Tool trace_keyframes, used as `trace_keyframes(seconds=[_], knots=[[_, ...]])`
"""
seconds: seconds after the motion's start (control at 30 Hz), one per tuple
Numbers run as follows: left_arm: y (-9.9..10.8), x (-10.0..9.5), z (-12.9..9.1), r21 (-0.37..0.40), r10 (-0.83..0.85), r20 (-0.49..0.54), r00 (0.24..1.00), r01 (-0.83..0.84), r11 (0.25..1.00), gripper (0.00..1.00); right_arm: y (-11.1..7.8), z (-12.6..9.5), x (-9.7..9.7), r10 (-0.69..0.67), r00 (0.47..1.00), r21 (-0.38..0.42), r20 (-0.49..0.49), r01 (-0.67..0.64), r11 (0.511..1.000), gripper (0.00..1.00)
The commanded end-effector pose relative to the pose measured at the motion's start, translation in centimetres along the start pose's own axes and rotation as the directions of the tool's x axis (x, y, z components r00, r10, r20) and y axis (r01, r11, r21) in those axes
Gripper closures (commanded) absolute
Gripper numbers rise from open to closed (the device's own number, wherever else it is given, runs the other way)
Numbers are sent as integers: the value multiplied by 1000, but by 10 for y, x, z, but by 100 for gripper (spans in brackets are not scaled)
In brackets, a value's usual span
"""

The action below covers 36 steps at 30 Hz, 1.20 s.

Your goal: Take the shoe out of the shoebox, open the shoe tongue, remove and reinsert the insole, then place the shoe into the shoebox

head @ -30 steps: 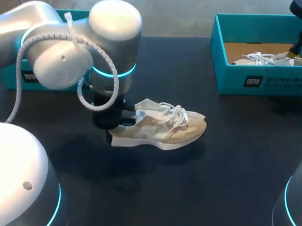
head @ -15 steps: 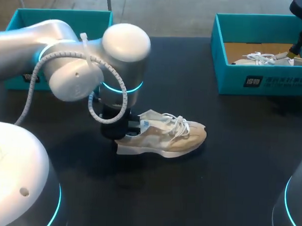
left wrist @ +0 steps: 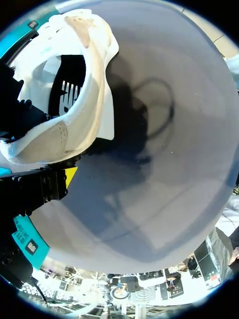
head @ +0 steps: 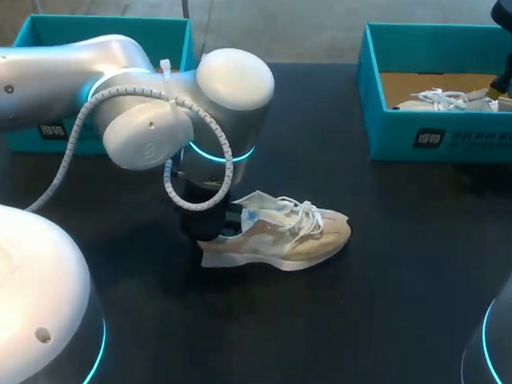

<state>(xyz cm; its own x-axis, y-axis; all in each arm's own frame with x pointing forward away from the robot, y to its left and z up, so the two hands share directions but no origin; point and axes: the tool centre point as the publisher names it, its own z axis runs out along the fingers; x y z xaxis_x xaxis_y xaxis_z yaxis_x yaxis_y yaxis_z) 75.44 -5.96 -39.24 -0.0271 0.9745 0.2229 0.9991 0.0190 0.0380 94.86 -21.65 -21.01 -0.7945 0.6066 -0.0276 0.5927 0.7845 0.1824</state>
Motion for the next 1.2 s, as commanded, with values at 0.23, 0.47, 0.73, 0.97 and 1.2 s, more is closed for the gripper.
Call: trace_keyframes(seconds=[0.23, 0.47, 0.73, 0.97, 1.2], knots=[[-5, 3, -10, 14, -15, 58, 998, 14, 1000, 0, 0, 0, 0, 0, 1000, 0, 0, 0, 1000, 0], [-4, 9, -38, 54, -32, 153, 988, 24, 998, 0, 0, 0, 0, 0, 1000, 0, 0, 0, 1000, 0], [-5, 21, -67, 148, -129, 273, 953, 91, 985, 0, 0, 0, 0, 0, 1000, 0, 0, 0, 1000, 0], [-5, 31, -88, 185, -314, 372, 874, 262, 947, 0, 0, 0, 0, 0, 1000, 0, 0, 0, 1000, 0], [-4, 37, -93, 262, -454, 430, 780, 374, 890, 0, 0, 0, 0, 0, 1000, 0, 0, 0, 1000, 0]])
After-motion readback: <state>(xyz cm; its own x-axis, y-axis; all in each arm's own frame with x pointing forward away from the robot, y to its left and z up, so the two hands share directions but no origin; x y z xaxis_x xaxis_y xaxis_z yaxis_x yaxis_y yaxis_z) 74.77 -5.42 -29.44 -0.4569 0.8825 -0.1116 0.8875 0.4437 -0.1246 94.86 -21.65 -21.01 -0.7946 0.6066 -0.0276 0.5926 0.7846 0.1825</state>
